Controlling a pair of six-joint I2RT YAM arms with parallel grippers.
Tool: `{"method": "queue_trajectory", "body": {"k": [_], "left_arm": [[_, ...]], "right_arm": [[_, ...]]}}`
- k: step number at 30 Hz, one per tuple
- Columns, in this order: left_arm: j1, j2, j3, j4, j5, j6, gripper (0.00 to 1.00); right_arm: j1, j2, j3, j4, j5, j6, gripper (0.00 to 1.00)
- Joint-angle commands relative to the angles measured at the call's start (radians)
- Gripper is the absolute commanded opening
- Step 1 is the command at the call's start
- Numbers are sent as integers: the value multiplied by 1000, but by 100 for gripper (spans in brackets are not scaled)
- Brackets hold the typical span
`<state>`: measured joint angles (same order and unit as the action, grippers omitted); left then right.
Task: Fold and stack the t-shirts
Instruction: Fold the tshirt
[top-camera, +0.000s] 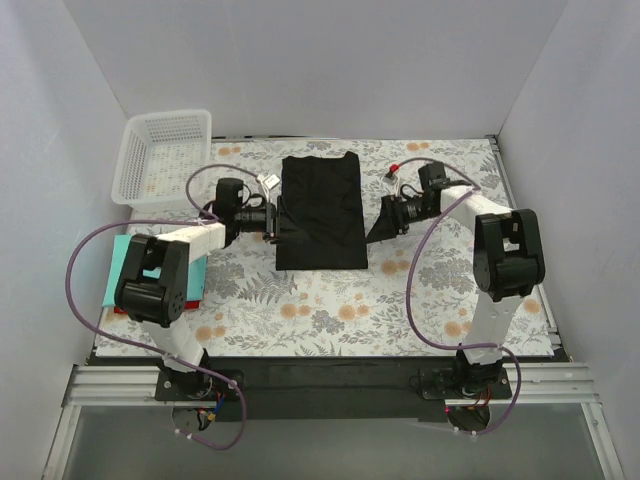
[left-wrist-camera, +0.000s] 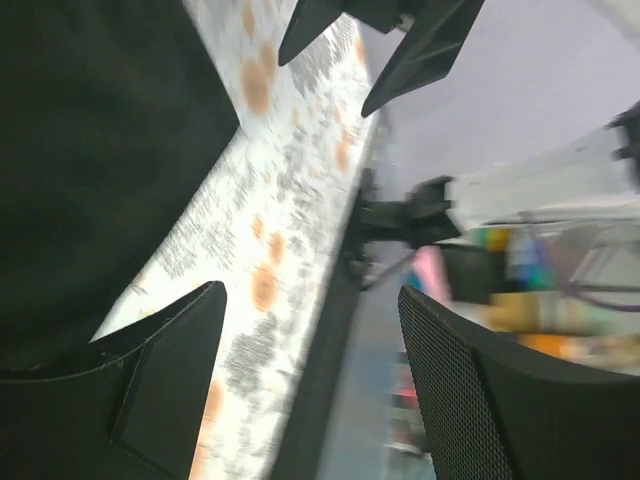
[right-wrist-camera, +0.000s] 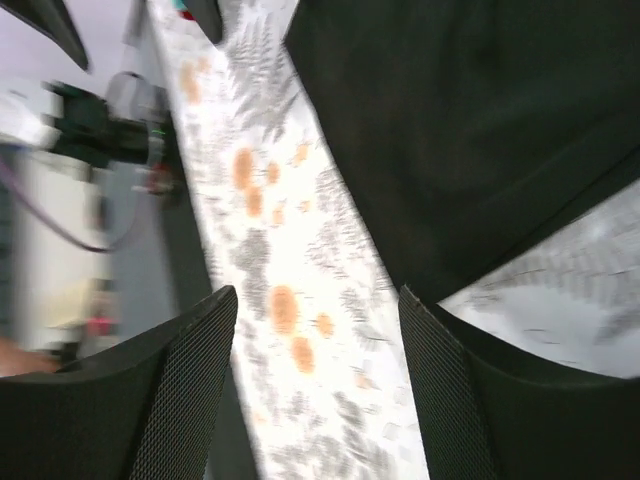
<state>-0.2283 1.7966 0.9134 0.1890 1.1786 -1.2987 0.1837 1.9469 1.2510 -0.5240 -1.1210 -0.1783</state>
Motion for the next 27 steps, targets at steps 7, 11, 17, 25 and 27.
{"method": "queue_trajectory", "body": {"k": [7, 11, 17, 25, 27], "left_arm": [[9, -364, -36, -352, -257, 1202, 59], [9, -372, -74, -388, -244, 1479, 49], [-16, -280, -82, -493, -249, 1719, 47], [-55, -191, -99, -464, -316, 1788, 48], [-68, -175, -103, -451, -320, 1787, 48]], "right_arm": [[138, -190, 97, -87, 483, -559, 61], [278, -255, -48, 17, 642, -722, 57], [388, -258, -163, 177, 756, -826, 54], [396, -212, -209, 223, 783, -851, 51], [396, -210, -219, 231, 788, -862, 50]]}}
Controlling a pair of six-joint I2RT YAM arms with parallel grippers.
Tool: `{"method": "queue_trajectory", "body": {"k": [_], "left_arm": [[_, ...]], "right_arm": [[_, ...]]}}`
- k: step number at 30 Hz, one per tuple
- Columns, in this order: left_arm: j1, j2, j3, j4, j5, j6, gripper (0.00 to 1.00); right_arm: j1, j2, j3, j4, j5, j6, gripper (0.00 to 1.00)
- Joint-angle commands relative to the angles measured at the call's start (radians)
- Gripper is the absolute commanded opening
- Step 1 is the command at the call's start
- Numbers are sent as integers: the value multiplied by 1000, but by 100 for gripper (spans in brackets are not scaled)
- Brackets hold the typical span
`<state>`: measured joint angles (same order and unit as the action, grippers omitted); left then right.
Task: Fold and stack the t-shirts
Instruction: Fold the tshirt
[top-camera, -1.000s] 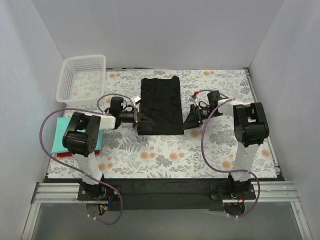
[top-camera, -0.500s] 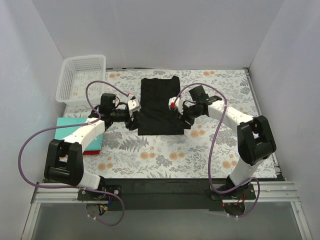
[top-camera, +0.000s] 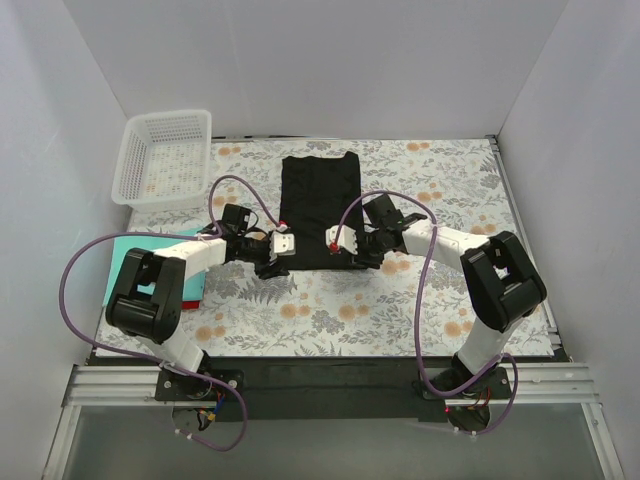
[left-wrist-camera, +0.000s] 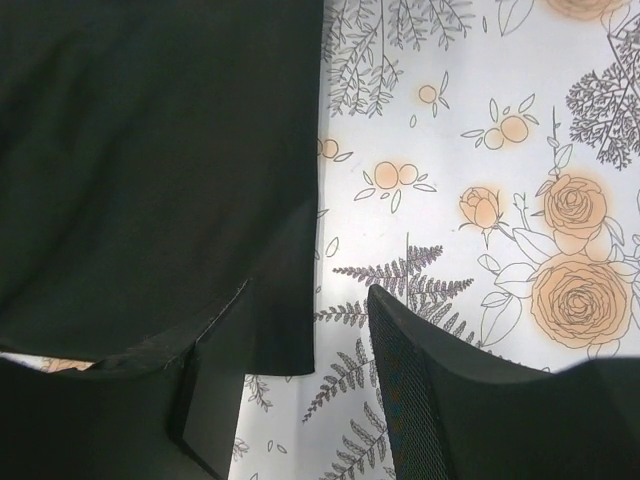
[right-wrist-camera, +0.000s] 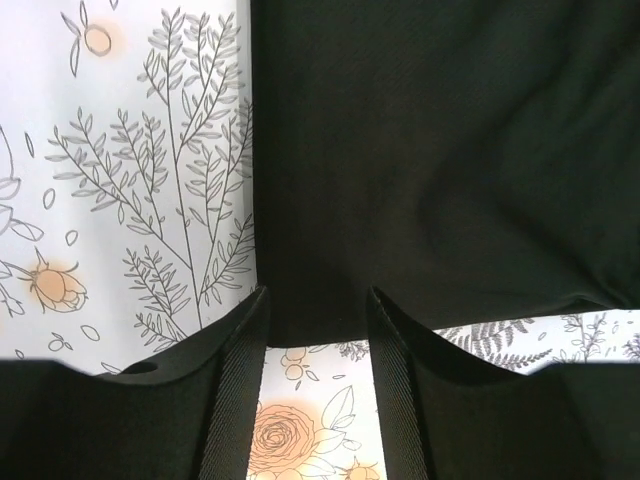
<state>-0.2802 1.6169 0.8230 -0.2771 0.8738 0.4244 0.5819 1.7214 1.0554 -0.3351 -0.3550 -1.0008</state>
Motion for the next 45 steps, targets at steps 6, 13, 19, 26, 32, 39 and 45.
{"method": "queue_trajectory", "body": {"k": [6, 13, 19, 26, 32, 39, 45], "left_arm": [[-39, 34, -25, 19, -42, 65, 45], [-45, 67, -35, 56, -130, 40, 44], [-24, 61, -3, 46, -118, -22, 40], [-1, 70, 30, -17, -130, 10, 36], [-1, 107, 36, -42, -148, 42, 31], [-8, 136, 51, -80, -180, 62, 16], [-11, 143, 65, -105, -177, 65, 4]], "right_arm": [[-1, 12, -51, 48, 14, -47, 47], [4, 17, -95, 56, 25, -85, 48], [4, 24, -124, 51, 16, -120, 47], [3, 53, -97, -11, 1, -142, 33], [4, 55, -80, -42, 2, -144, 28], [3, 20, -26, -128, -36, -142, 44], [7, 55, 18, -154, -53, -128, 45]]}}
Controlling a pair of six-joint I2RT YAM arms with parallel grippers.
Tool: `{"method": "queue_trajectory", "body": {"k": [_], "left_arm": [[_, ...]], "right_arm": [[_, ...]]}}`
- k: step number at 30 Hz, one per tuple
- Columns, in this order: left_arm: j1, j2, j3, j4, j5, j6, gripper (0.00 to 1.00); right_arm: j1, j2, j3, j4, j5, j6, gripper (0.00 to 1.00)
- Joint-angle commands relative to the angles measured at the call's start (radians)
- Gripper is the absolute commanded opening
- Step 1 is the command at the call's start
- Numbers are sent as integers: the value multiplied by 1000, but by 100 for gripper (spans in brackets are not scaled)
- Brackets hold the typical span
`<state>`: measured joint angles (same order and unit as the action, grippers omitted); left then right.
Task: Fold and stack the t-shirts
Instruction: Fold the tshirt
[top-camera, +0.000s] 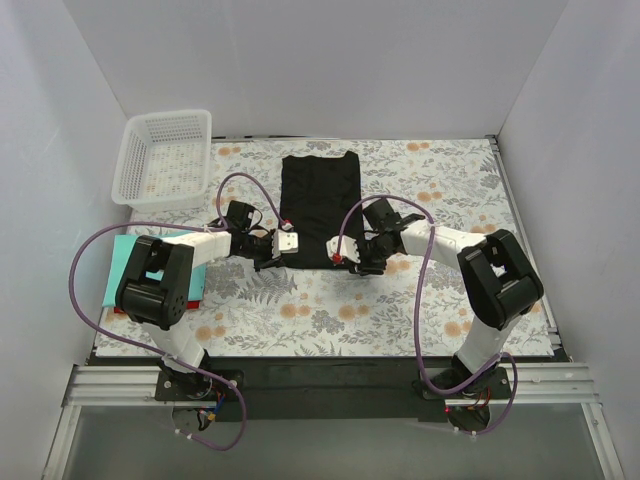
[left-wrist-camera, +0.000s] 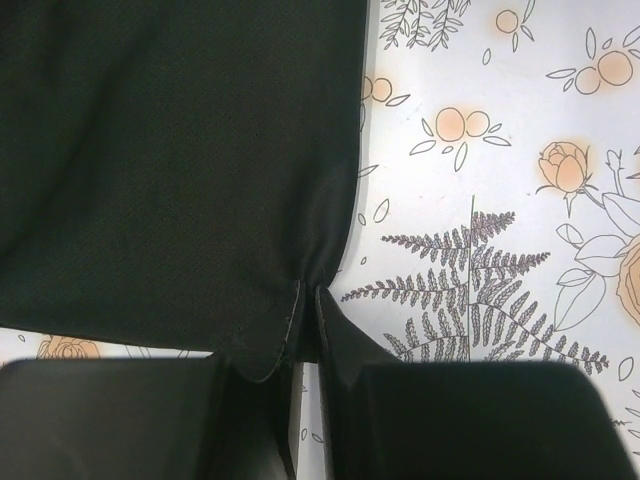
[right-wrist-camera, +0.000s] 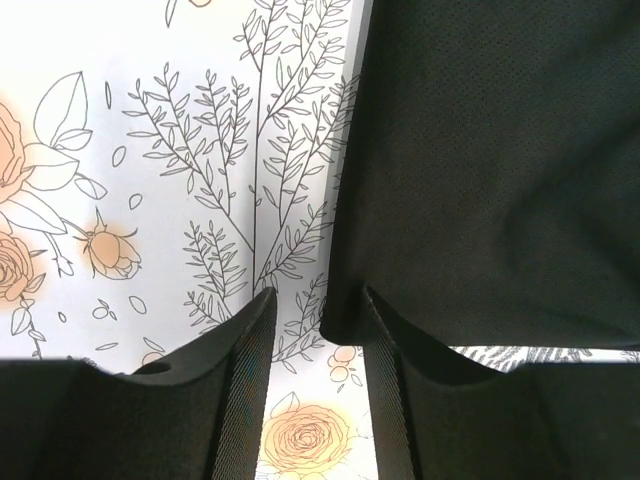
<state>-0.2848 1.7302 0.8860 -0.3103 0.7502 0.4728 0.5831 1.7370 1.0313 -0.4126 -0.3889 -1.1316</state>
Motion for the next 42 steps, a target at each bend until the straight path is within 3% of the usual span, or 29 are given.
{"method": "queue_trajectory", "body": {"k": [1, 8, 11, 26, 31, 36, 42], "left_arm": [[-7, 28, 4, -75, -52, 13, 4], [-7, 14, 13, -102, -25, -3, 1], [-8, -1, 18, -111, -9, -26, 0], [19, -66, 281, -225, 35, -209, 0], [-5, -173, 251, -346, 109, -197, 0], [-92, -352, 79, -466, 126, -203, 0], [-188, -592, 2, -596, 150, -341, 0]], "right_arm": [[6, 48, 42, -77, -15, 3, 44], [6, 98, 26, -31, 45, 4, 29], [6, 96, 21, -31, 84, 13, 2], [-92, -74, 282, -228, 50, 89, 1], [-82, -186, 178, -285, 29, 89, 1], [-36, -365, 49, -377, 7, 116, 1], [57, -551, -13, -506, -45, 185, 1]]}}
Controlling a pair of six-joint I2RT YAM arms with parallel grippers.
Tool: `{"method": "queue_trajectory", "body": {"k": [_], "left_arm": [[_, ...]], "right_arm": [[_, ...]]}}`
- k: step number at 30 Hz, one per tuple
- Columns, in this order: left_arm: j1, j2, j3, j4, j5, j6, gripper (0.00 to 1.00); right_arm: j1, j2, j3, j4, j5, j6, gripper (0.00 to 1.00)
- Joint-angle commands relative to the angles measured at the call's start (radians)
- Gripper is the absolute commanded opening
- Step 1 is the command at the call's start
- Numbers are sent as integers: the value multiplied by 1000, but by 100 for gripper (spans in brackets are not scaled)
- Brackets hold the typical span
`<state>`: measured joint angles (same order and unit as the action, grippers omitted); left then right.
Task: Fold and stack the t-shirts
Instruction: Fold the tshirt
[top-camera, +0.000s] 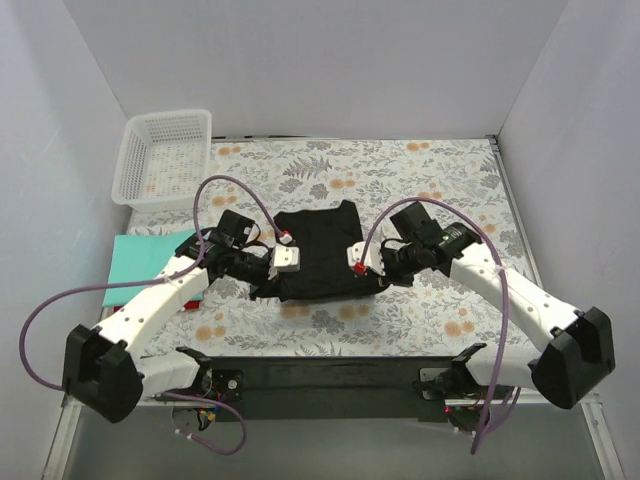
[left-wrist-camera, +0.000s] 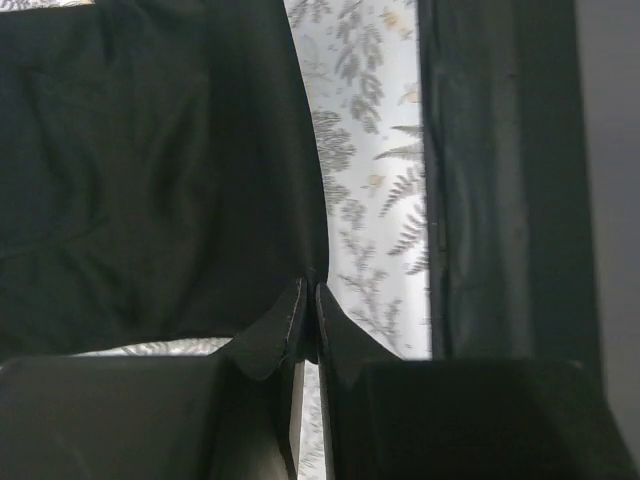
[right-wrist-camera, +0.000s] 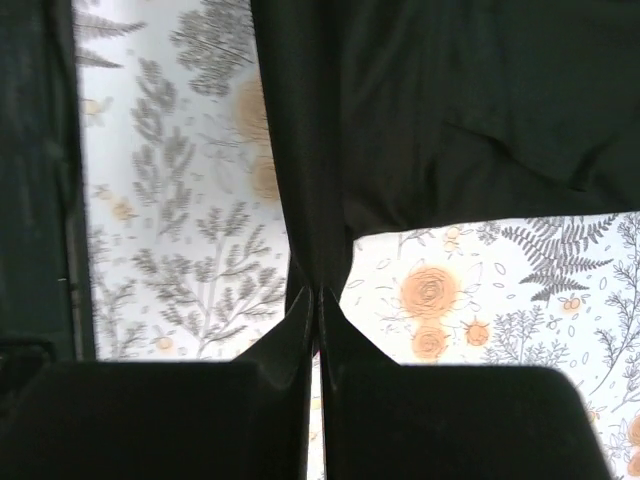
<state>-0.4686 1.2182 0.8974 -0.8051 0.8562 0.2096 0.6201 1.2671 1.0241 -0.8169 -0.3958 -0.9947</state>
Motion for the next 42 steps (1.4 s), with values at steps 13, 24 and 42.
{"method": "queue_trajectory", "body": {"k": [13, 24, 42], "left_arm": [[73, -16, 38, -68, 23, -43, 0], [229, 230, 222, -114, 110, 59, 0], [321, 845, 486, 136, -25, -70, 0]], "right_arm": [[20, 75, 191, -142, -57, 2, 1], [0, 293, 396, -145, -54, -120, 1], [-143, 974, 766, -91, -152, -124, 1]]}}
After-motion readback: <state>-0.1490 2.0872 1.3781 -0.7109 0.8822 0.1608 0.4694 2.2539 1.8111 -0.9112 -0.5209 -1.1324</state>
